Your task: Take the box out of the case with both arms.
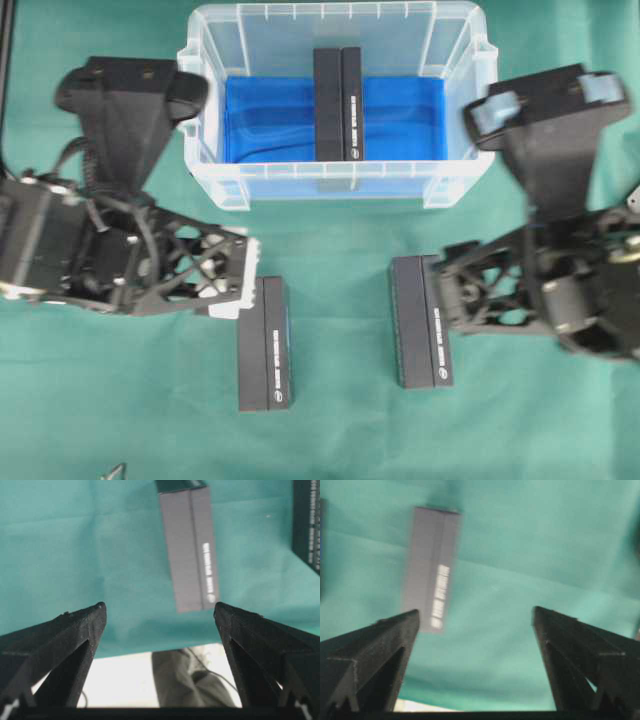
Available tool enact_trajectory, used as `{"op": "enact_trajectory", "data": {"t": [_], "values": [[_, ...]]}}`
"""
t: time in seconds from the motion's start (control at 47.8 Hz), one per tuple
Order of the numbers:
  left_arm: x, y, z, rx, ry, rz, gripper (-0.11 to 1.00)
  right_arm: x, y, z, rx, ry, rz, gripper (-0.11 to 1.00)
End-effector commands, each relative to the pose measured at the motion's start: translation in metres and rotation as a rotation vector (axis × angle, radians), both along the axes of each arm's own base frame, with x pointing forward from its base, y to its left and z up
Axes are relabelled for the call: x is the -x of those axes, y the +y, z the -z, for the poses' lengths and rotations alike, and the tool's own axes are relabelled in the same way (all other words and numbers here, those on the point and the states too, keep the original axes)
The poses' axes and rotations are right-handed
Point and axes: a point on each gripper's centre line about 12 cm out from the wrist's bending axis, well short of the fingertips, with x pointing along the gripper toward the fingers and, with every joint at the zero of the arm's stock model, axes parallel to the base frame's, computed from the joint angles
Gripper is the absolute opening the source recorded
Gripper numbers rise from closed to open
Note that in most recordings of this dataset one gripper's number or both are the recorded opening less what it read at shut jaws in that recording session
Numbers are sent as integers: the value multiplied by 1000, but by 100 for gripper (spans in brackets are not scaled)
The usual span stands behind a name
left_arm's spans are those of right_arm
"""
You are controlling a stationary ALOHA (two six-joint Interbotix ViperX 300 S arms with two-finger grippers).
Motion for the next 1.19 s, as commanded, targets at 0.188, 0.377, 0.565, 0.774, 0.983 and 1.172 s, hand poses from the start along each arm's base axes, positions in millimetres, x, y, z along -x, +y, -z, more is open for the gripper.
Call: {"op": "enact_trajectory", "data": {"t": [0.188,0.377,0.565,0.774,0.983,1.172], "values": [[48,5,-7,19,-17,-37,88,44,-8,-13,-25,-50,31,92],[81,8,0,29,-9,-70,88,70,-12,-10,-27,-57,62,92],[107,11,6,38,-6,-90,88,89,-18,-9,-30,-65,78,92],[122,17,7,42,-15,-106,88,97,-22,-2,-27,-63,84,92],[121,18,10,39,-8,-110,88,90,-20,6,-34,-97,79,92],[119,18,10,37,-4,-114,88,89,-21,8,-33,-103,82,92]]}}
